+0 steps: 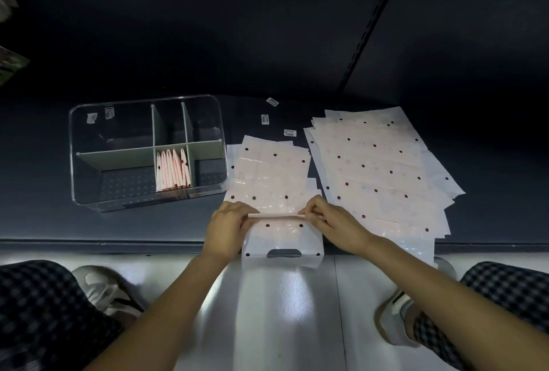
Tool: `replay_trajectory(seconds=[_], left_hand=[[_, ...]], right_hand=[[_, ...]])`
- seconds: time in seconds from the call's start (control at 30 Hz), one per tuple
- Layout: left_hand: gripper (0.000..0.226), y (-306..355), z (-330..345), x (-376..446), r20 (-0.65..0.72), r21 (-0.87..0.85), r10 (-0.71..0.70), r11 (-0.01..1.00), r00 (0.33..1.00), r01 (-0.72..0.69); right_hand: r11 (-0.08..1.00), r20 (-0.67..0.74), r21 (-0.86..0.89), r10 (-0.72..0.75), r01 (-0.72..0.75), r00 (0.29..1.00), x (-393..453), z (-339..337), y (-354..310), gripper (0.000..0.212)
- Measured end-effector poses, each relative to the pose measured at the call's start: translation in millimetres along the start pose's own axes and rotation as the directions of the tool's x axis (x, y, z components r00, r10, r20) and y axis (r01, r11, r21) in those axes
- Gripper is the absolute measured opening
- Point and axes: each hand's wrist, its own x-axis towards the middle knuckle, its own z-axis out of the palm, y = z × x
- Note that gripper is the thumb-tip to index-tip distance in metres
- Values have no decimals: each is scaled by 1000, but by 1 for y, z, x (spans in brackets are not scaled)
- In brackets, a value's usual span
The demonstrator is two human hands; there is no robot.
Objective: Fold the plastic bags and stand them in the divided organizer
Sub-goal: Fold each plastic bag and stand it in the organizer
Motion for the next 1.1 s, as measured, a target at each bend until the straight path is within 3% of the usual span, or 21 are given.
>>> replay_trajectory(seconds=[0.1,0.17,0.27,0.3,0.37,0.43,0.5,0.57,0.67,0.73,0.83,0.93,0.97,1.03,1.1], left_hand=[[11,0,0,9,23,-64,-135,989,991,136],[22,2,0,15,44,-95,-220,970,975,223],[35,4,0,20,44,-133,-301,943,952,305],[32,5,1,22,40,-145,-313,938,949,315],[11,9,0,23,34,-165,-336,927,941,337],[26,16,1,21,11,-117,-341,933,940,340],[47,24,5,15,-120,42,-249,966,961,256],[56,37,11,9,-182,180,-55,980,982,89],[67,44,29,3,125,338,170,919,978,-203],[76,34,40,1,277,449,138,856,951,-256],[78,19,45,-2,344,524,60,816,937,-244],[79,18,46,-2,361,555,50,791,931,-258],[80,19,47,-1,358,561,47,787,932,-255],[79,20,47,-1,361,567,38,784,932,-252],[77,20,46,-1,382,577,40,770,923,-272]], right_hand=[[982,-71,174,85,-72,994,6,-7,7,24],[960,-136,255,153,-115,979,12,-10,12,31],[911,-175,372,259,-180,950,23,-12,16,22],[906,-197,373,287,-199,937,27,-11,16,18],[926,-264,288,322,-245,909,35,-9,16,38],[931,-284,195,355,-309,891,41,-8,13,44],[927,-288,150,372,-343,882,45,-6,11,43],[922,-293,142,387,-361,874,47,-6,11,41],[914,-292,149,404,-376,867,49,-4,10,33],[911,-279,149,412,-385,867,49,-4,10,23],[900,-321,161,436,-405,841,44,-1,7,19],[947,-581,-21,248,-320,775,32,17,-5,32],[967,-582,-98,136,-236,802,30,25,-12,37],[951,-361,-308,-84,-34,929,30,44,-25,48],[886,-120,-452,-174,103,977,32,60,-27,53]])
